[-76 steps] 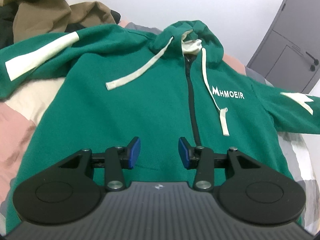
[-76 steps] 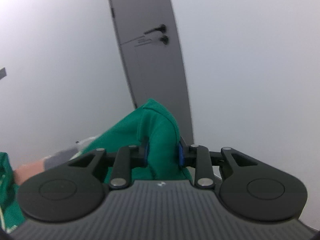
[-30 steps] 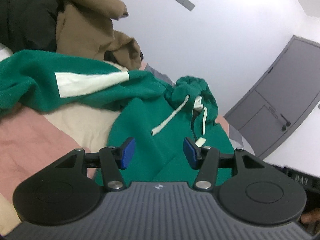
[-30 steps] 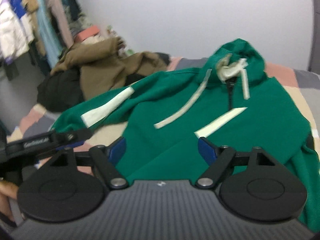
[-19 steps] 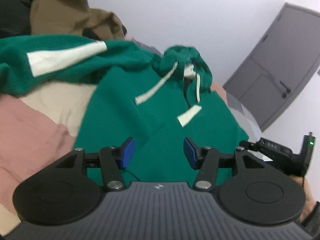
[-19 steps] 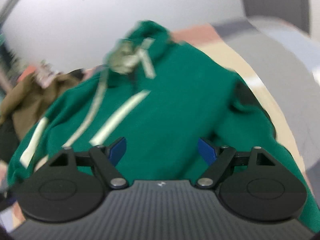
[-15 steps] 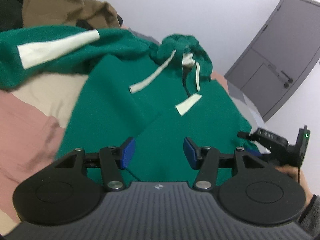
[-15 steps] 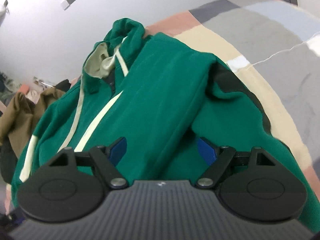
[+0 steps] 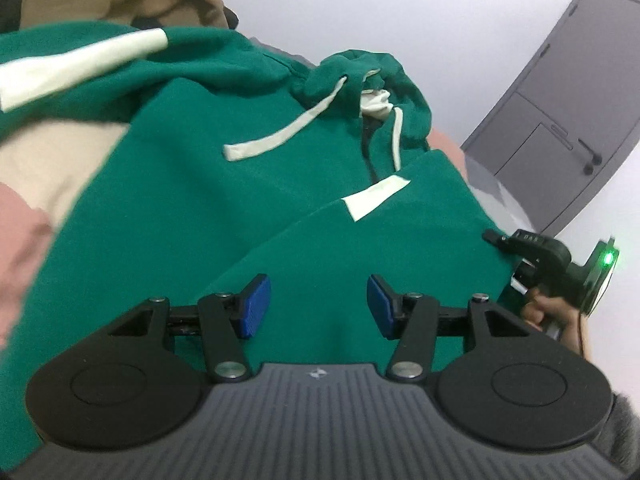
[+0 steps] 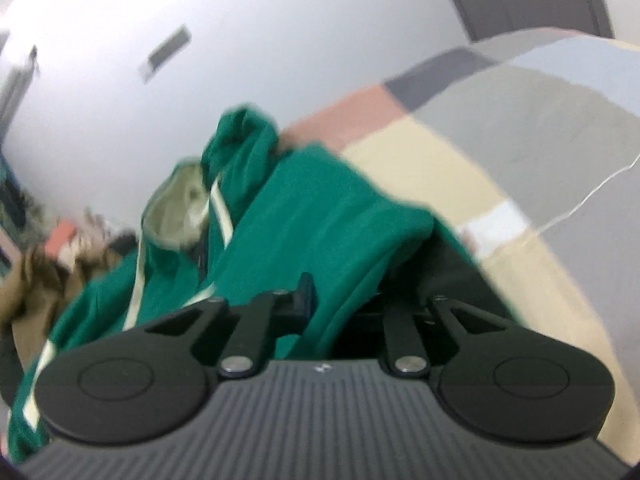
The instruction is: Fold large clothes
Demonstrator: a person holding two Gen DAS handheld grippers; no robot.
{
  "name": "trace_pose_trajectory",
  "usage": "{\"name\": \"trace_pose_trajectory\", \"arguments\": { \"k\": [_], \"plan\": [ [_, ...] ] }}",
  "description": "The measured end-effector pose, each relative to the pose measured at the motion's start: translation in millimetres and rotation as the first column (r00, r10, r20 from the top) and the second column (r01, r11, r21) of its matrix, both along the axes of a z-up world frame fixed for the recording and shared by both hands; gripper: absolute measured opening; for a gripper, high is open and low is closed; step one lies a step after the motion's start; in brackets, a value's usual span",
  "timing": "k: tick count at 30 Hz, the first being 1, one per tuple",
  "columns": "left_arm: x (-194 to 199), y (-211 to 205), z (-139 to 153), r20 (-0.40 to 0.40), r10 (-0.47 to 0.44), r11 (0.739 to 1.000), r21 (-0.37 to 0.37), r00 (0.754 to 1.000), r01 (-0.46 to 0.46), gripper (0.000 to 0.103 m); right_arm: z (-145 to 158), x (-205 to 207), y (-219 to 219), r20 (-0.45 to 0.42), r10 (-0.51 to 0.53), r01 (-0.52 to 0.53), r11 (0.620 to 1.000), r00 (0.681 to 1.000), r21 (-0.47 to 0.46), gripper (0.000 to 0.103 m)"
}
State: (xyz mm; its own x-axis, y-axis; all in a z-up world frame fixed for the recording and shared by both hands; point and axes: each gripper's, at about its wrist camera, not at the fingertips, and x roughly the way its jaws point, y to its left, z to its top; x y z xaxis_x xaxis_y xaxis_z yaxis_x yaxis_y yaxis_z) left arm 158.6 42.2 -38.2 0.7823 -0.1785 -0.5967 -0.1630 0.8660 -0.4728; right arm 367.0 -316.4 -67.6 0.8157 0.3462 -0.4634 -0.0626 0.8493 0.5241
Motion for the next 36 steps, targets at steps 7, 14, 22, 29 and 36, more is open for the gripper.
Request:
{"name": "trace_pose_trajectory", "arguments": {
  "k": [7,14,22,29,36],
  "plan": [
    [15.1,-41.5,-13.9,-0.015,-0.108,0.977,0.184,0.994,0.109,0.059,-8.7,11.9,-26.1,0.019,-0.107,0.107,0.994,0.994,-0.037,0.011],
    [22.5,-46.1,-25.3,-0.070,-0.124,0.957,0.254,0.990,0.138,0.059,-12.0,12.3,-16.3,0.024,-0.089,0.091,0.990,0.996,-0.107,0.012],
    [13.2,-32.3,-12.1,-0.041,-0.102,0.974,0.198,0.994,0.108,0.060,15.6,-22.1,-1.7,0.014,-0.071,0.072,0.976,0.997,-0.207,0.037],
    [-8.8,-23.1,3.9,-0.002,-0.067,0.979,0.192,0.998,0.066,0.063,45.9,-77.8,30.0,-0.003,0.053,-0.050,0.916,0.999,-0.398,0.056],
    [-22.3,-19.9,11.4,0.011,-0.055,0.977,0.208,0.998,0.052,0.064,68.3,-120.9,60.9,0.013,0.163,-0.147,0.919,0.987,-0.366,0.055]
  ]
}}
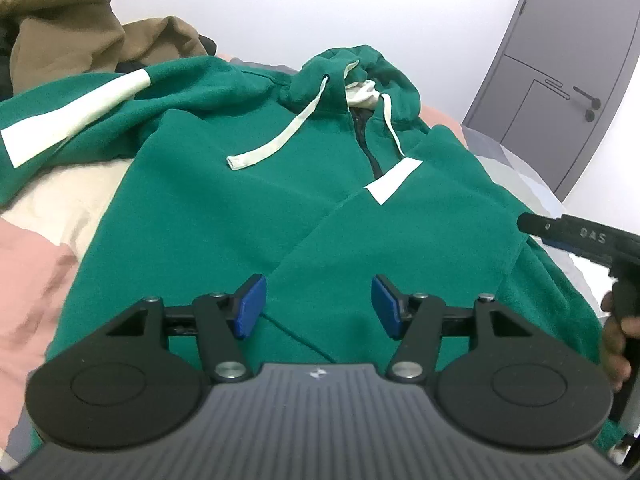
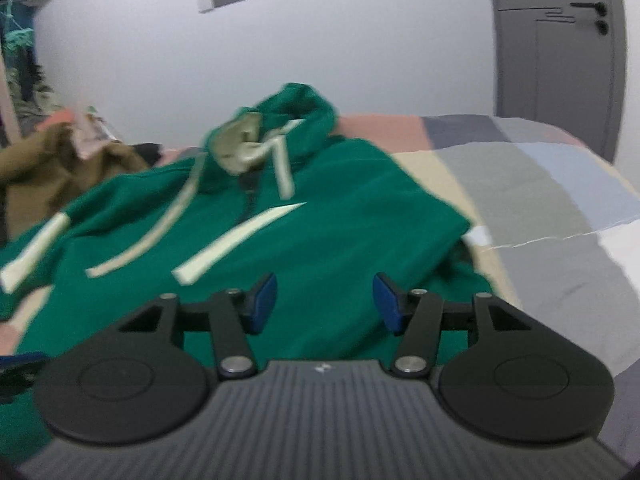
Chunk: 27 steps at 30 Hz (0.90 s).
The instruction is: Fold large clothes
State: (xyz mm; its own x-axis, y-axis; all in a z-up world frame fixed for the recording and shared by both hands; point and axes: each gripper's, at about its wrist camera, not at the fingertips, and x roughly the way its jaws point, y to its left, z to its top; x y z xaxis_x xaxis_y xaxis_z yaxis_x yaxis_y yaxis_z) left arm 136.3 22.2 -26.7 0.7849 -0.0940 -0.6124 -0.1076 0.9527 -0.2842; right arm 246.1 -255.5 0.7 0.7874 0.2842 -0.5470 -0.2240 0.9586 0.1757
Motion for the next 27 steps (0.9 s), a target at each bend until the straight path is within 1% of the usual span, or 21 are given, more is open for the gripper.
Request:
{"name": "trace_pose_trajectory", "arguments": {
  "k": [2,4,7,11,14,15,17,18,20,21,23,24,25,26,27],
  "plan": [
    [-0.3,0.6,0.4,-0.001,0.007,1.000,0.007,1.000,-0.007,0.064,-1.7,-11.6,8.2,-0.024,0.025,-0.024,0.999,0.999,0.041,0.056],
    [0.7,1.5,-0.7,-0.007,0.013,1.000,0.008,1.000,-0.013,0.064,-5.1,-23.4,17.1,-0.054,0.077,-0.073,0.995,0.996,0.074,0.055],
    [3.8,2.7,-2.7,-0.014,0.017,1.000,0.013,1.000,-0.016,0.065,-8.5,-35.0,32.0,-0.062,0.140,-0.137,0.989,0.988,0.052,0.055],
    [8.9,10.0,-3.1,-0.010,0.034,0.998,0.044,0.999,-0.033,0.065,-18.2,-29.6,47.0,-0.090,0.173,-0.170,0.984,0.981,0.045,0.055],
    [11.2,21.6,-1.8,-0.017,0.055,0.994,0.099,0.998,-0.053,0.065,-27.7,-20.1,52.6,-0.139,0.200,-0.196,0.980,0.970,0.041,0.055],
    [13.5,26.4,-1.2,-0.028,0.054,0.990,0.130,0.998,-0.049,0.065,-29.4,-18.2,52.6,-0.144,0.204,-0.200,0.979,0.968,0.044,0.055],
    [22.9,38.0,-0.2,-0.066,0.071,0.977,0.205,0.995,-0.056,0.065,-32.0,-15.8,49.5,-0.145,0.202,-0.196,0.979,0.969,0.050,0.055],
    [29.3,46.1,0.4,-0.096,0.091,0.972,0.226,0.991,-0.067,0.066,-32.5,-15.8,48.6,-0.146,0.208,-0.201,0.978,0.967,0.056,0.055],
    [40.1,64.1,3.3,-0.150,0.102,0.966,0.250,0.983,-0.062,0.068,-32.8,-15.5,45.6,-0.136,0.207,-0.200,0.978,0.969,0.064,0.055],
    [45.1,75.4,5.3,-0.167,0.111,0.963,0.262,0.980,-0.064,0.071,-33.2,-14.8,45.1,-0.137,0.206,-0.198,0.978,0.969,0.066,0.055],
    [53.1,101.8,7.6,-0.194,0.150,0.950,0.300,0.969,-0.087,0.072,-34.0,-11.4,44.1,-0.146,0.210,-0.200,0.977,0.967,0.078,0.056],
    [57.2,116.5,8.2,-0.208,0.177,0.939,0.330,0.962,-0.102,0.072,-34.6,-9.1,43.4,-0.146,0.209,-0.197,0.976,0.967,0.090,0.066],
    [60.5,131.9,8.6,-0.218,0.210,0.925,0.360,0.953,-0.121,0.072,-35.6,-7.4,42.5,-0.145,0.203,-0.190,0.977,0.968,0.101,0.072],
    [62.4,146.7,8.7,-0.222,0.237,0.911,0.388,0.946,-0.138,0.072,-37.5,-4.8,42.2,-0.143,0.196,-0.181,0.977,0.970,0.112,0.080],
    [63.4,162.1,8.6,-0.221,0.262,0.892,0.426,0.939,-0.149,0.072,-39.4,-2.8,41.9,-0.146,0.188,-0.171,0.978,0.971,0.120,0.081]
  ]
}}
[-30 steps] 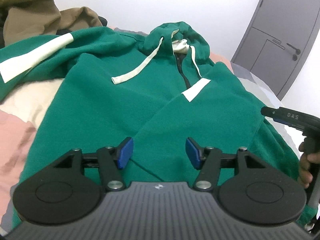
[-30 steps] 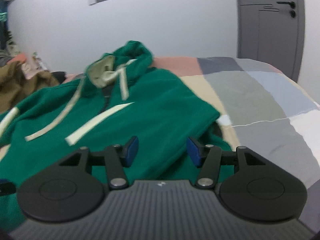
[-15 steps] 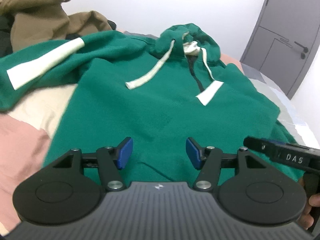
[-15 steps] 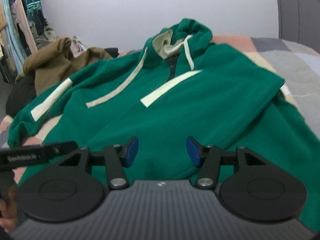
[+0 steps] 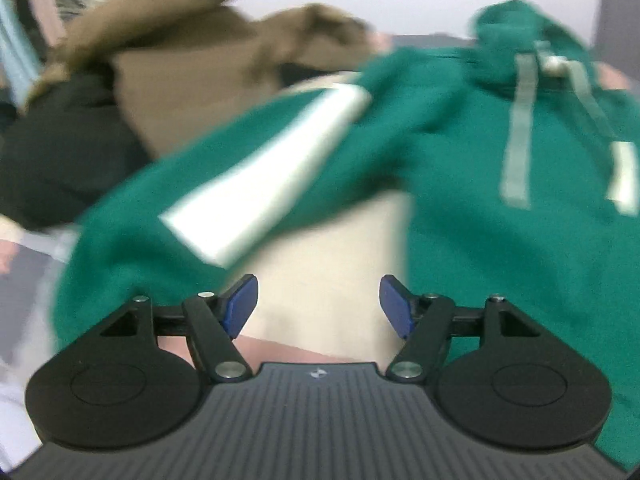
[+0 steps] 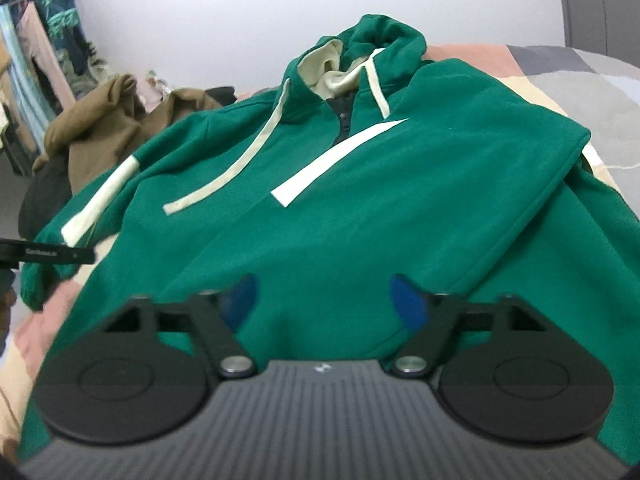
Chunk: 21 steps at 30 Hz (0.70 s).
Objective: Fold large clothes
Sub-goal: 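Grasp the other sleeve with the left gripper and lift it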
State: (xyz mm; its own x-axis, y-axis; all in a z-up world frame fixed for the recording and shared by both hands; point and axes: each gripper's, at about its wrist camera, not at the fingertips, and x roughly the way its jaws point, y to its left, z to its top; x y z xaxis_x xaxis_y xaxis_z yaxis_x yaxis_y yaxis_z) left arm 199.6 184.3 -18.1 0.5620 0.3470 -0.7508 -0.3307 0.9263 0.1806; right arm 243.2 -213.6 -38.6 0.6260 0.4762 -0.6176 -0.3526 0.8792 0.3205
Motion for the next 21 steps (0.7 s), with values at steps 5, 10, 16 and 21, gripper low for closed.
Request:
{"name": "trace_pose_trajectory", "arguments": {
  "k": [5,10,16,21],
  "plan": [
    [-5.4,55.2,-7.5,-0.104,-0.007,0.979,0.202,0.995,0.028,0.073,-10.3,15.8,3.3,-0.030,-0.021,0.021,1.000,0.999,0.000,0.081],
    [-20.6,73.1,-31.3,-0.288,-0.134,0.913,0.335,0.948,0.231,0.074,-17.8,27.8,8.9,-0.009,-0.029,0.029,0.999,1.000,-0.027,0.081],
    [-25.1,105.1,-49.9,-0.401,-0.127,0.877,0.383,0.907,0.292,0.039,-24.5,35.2,19.6,0.033,-0.022,0.025,0.996,0.999,-0.082,0.081],
    [-33.5,123.9,0.5,-0.306,-0.102,0.945,0.267,0.947,0.188,0.006,-24.2,36.6,20.9,0.047,-0.018,0.023,0.994,0.999,-0.103,0.081]
  ]
}}
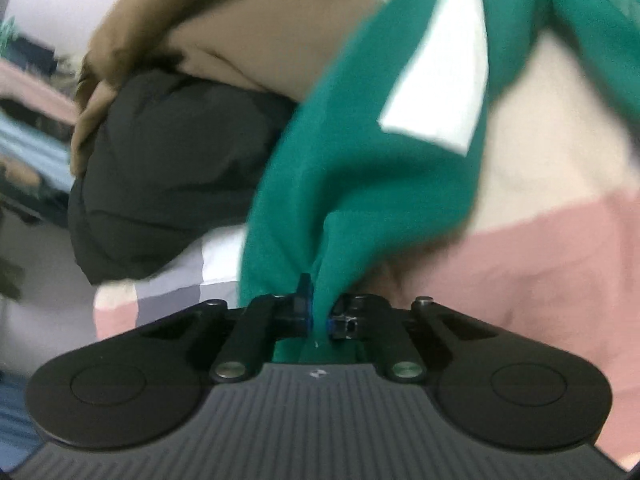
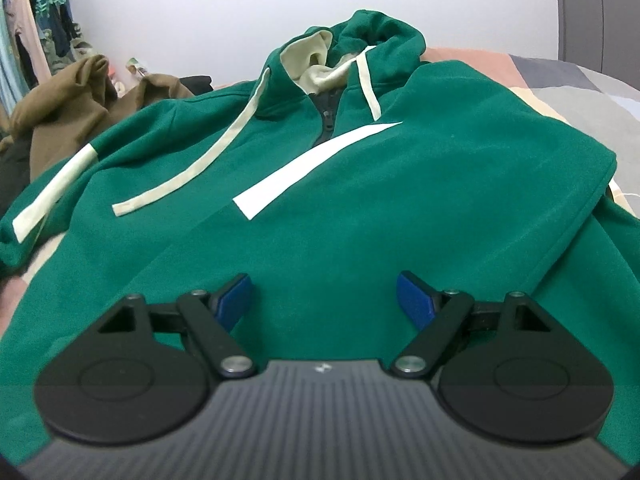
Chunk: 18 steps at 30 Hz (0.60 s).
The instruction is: Fold large clothes
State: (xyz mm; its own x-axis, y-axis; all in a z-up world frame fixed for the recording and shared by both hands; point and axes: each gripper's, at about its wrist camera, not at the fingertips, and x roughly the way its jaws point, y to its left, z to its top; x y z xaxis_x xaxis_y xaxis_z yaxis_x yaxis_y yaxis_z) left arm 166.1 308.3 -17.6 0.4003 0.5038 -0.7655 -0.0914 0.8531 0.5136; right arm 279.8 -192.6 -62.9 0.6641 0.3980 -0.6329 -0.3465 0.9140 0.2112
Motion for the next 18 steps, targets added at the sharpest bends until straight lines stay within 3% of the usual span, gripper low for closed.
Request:
{"name": "trace_pose_trajectory", "arguments": {
  "k": [3,6,9,11,14,18],
  "plan": [
    [-8.3,3.7,62.0,0.110,0.090,0.980,-0.188,0.990,-0.068,0.006,1.7,0.3,-5.0,-0.011,-0.012,0.012,1.000,1.000,0.018,0.081],
    [-19.1,-6.0,129.1,0.204,0.204,0.901,-0.422,0.958,-0.102,0.006,6.3,-0.6,-11.1,-0.034,-0.013,0.015,0.999,0.999,0.047,0.081],
    [-32.9,-40.5,185.9,0.290,0.232,0.826,-0.563,0.928,-0.031,0.006,13.3,-6.0,-18.6,-0.044,-0.009,0.013,0.996,0.999,0.092,0.081],
    [-38.5,-74.0,215.0,0.337,0.208,0.798,-0.602,0.918,0.040,0.006,18.4,-11.9,-24.1,-0.045,-0.008,0.014,0.993,0.999,0.119,0.081],
    [-35.9,-133.2,242.8,0.393,0.133,0.777,-0.611,0.910,0.150,0.006,26.6,-21.3,-30.6,-0.022,-0.016,0.018,0.992,1.000,0.127,0.081],
    [-28.4,-218.5,237.6,0.417,0.022,0.718,-0.639,0.909,0.276,0.006,36.1,-32.6,-46.8,0.008,-0.049,0.048,0.988,0.999,0.149,0.081]
  ]
}}
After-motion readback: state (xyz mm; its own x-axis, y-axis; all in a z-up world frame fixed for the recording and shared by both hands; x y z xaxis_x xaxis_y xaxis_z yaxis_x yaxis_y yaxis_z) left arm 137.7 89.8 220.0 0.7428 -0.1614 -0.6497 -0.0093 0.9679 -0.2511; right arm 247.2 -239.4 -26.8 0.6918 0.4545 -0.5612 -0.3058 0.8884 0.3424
